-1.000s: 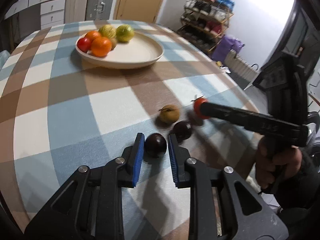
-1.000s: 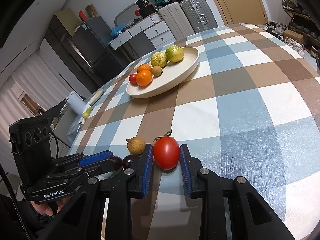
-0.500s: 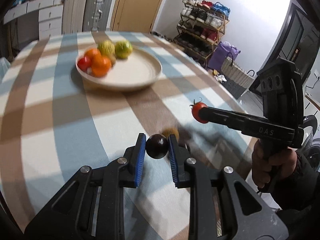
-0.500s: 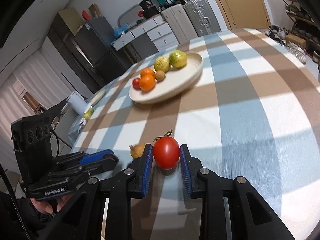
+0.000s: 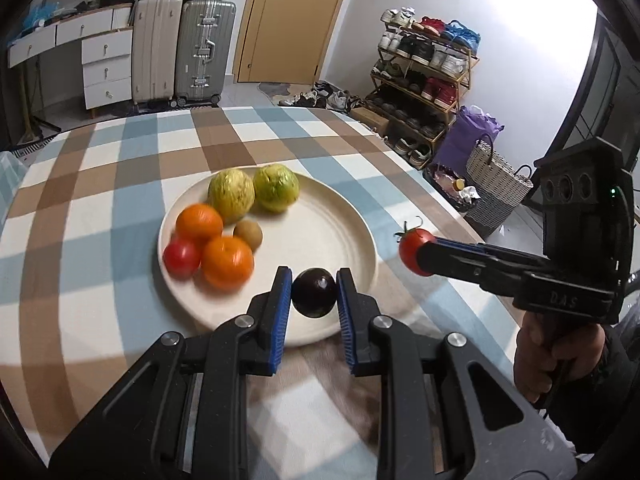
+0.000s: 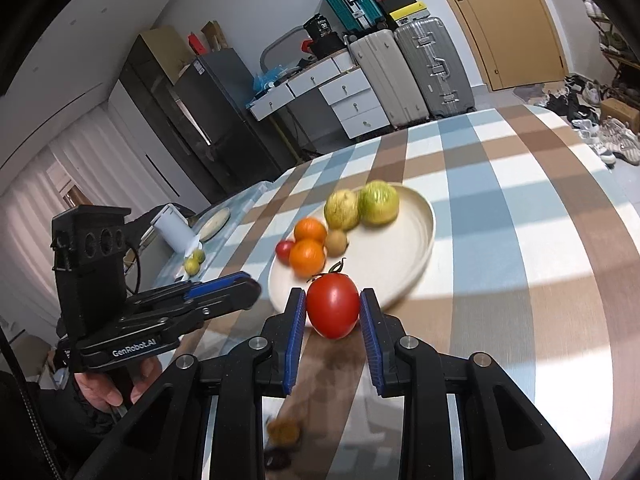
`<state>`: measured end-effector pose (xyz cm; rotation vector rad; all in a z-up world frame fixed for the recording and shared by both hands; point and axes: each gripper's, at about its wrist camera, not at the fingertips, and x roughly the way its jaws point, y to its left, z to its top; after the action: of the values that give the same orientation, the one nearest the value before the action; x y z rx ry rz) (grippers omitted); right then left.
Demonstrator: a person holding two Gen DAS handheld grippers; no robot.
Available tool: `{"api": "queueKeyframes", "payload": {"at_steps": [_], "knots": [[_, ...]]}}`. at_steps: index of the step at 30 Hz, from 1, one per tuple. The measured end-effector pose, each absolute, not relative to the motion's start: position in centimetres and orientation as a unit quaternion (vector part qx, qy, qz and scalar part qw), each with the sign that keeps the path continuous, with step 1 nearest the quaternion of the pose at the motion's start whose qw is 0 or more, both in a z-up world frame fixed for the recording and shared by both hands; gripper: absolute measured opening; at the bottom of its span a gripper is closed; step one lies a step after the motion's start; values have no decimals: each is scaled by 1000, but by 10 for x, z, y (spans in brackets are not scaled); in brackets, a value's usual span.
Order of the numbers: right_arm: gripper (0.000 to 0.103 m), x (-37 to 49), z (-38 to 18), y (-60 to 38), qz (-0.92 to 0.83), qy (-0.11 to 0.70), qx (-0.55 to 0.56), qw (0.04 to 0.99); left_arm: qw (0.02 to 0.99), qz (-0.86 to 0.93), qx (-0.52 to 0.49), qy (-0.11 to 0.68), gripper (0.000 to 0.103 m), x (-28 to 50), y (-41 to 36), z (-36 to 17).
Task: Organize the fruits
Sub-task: 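Carry the tomato and plum onto the plate beside the guavas and release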
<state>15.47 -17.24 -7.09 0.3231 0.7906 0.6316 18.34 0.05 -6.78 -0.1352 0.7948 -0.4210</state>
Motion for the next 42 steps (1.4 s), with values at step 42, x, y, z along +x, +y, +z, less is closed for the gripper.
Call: {"api": "queueKeyframes", "payload": {"at_steps": [42], "knots": [[55,256,-90,-163,288,401,191,848,897,-184,-63,396,42,267,-14,-87]]}}
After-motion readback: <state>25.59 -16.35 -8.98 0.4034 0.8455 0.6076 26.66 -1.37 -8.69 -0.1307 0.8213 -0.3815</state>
